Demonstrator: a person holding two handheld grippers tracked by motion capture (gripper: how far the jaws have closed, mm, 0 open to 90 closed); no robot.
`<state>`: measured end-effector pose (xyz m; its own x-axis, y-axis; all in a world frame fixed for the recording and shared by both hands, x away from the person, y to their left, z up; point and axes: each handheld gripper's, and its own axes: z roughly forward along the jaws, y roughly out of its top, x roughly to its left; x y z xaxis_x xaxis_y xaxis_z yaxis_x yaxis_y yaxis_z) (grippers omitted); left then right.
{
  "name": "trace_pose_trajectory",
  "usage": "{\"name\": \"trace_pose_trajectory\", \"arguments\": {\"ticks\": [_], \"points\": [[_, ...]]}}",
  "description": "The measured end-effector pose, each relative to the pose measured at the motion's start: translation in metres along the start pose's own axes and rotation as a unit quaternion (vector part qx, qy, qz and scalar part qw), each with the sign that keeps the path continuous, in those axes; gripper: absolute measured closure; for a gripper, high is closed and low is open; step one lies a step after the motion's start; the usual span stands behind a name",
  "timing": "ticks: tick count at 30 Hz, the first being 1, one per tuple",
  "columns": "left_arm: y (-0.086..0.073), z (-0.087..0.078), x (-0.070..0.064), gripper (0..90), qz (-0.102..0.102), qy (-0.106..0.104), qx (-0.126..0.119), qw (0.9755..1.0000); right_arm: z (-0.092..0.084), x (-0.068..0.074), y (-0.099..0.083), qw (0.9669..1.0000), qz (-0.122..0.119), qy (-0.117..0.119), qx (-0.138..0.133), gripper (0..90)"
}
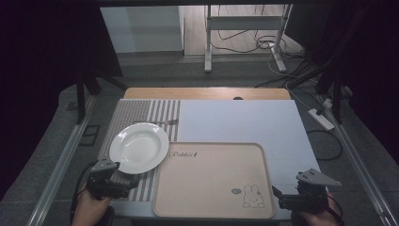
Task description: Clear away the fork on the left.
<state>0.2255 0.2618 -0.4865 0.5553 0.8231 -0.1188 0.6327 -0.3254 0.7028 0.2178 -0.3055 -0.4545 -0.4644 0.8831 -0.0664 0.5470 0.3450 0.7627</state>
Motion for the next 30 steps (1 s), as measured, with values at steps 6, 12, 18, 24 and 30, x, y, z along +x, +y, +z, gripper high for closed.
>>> {"name": "trace_pose_trajectory", "arguments": {"ticks": [6, 12, 18, 24, 30], "points": [[0.007, 0.010, 0.001, 0.1, 0.007, -0.003, 0.008, 0.9999, 0.000, 0.000, 0.000, 1.0000, -0.002, 0.000, 0.001, 0.0], [0.016, 0.023, 0.009, 0.1, 0.001, -0.015, 0.007, 0.9999, 0.001, 0.001, 0.000, 1.0000, -0.004, 0.000, 0.003, 0.0], [0.033, 0.037, 0.017, 0.1, 0.012, -0.023, 0.003, 0.9997, 0.001, 0.000, 0.000, 1.0000, -0.005, 0.002, 0.005, 0.0], [0.046, 0.053, 0.021, 0.2, 0.014, -0.039, 0.016, 0.9990, 0.002, 0.001, 0.001, 0.9999, -0.008, 0.003, 0.007, 0.0], [0.059, 0.067, 0.026, 0.1, 0.021, -0.049, 0.016, 0.9985, 0.002, 0.001, 0.001, 0.9999, -0.008, 0.003, 0.008, 0.0]]}}
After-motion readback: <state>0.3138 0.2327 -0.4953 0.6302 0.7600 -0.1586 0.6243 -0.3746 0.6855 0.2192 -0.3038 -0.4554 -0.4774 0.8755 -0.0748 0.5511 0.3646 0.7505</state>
